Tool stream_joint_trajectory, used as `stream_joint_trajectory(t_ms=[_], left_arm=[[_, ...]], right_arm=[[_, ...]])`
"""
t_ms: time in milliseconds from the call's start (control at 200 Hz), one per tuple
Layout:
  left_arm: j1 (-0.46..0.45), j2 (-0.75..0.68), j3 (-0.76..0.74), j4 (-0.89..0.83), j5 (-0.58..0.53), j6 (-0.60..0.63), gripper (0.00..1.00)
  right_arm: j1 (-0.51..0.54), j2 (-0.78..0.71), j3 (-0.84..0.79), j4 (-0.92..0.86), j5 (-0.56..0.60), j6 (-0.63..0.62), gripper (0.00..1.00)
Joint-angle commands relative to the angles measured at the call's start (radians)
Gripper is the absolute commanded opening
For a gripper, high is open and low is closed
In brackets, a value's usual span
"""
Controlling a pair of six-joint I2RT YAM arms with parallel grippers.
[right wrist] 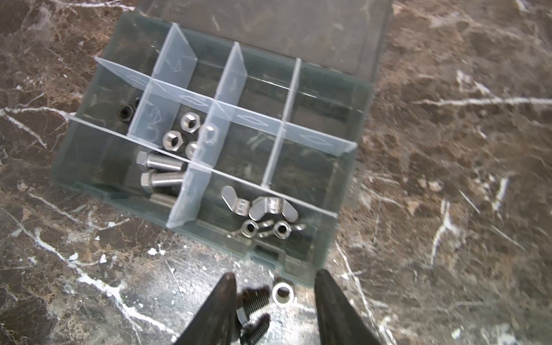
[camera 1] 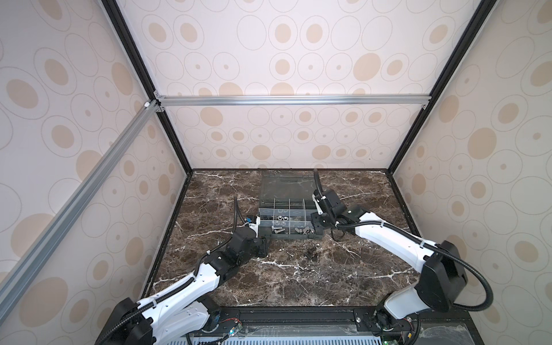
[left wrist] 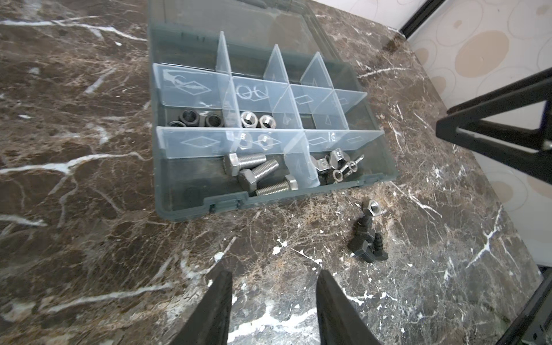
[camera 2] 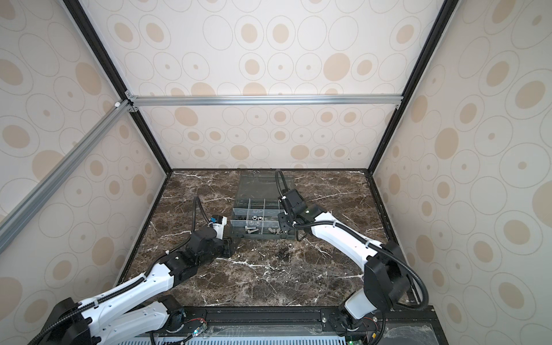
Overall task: Sort the screws and nuts into containers
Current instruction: 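Withdraw the right gripper while the left gripper reaches toward the last silver nut, then lower the left gripper onto the last silver hex nut and close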
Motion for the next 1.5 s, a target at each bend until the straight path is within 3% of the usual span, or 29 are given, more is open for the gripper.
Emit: stream_joint_trajectory(t_ms=[0,335,665,1015,1495], left_arm=[[-0.054,0.072,0.097,0.019,-0.025,0.064,0.46],[-0.22,0.472,0.395,-0.042,0.009,0.177,0.46],[-0.291,0.777,0.654,-0.119,0.058,0.245,0.46],[-0.305,0.945,0.818,-0.167,0.057,0.274,0.47],[-0.31,0.999,0.854,-0.201,-0.023,0.271,0.46]], right_arm=[[-0.022,-0.097,-0.079,-0.012,0.047,0.05,0.46],[-0.103,-0.369,-0.289,-0.063,0.107,0.139,0.47],[-0.125,-0.44,-0.309,-0.125,0.13,0.145,0.48],[-0.128,-0.449,-0.313,-0.135,0.131,0.147,0.48],[-0.13,-0.46,-0.332,-0.135,0.125,0.16,0.48]])
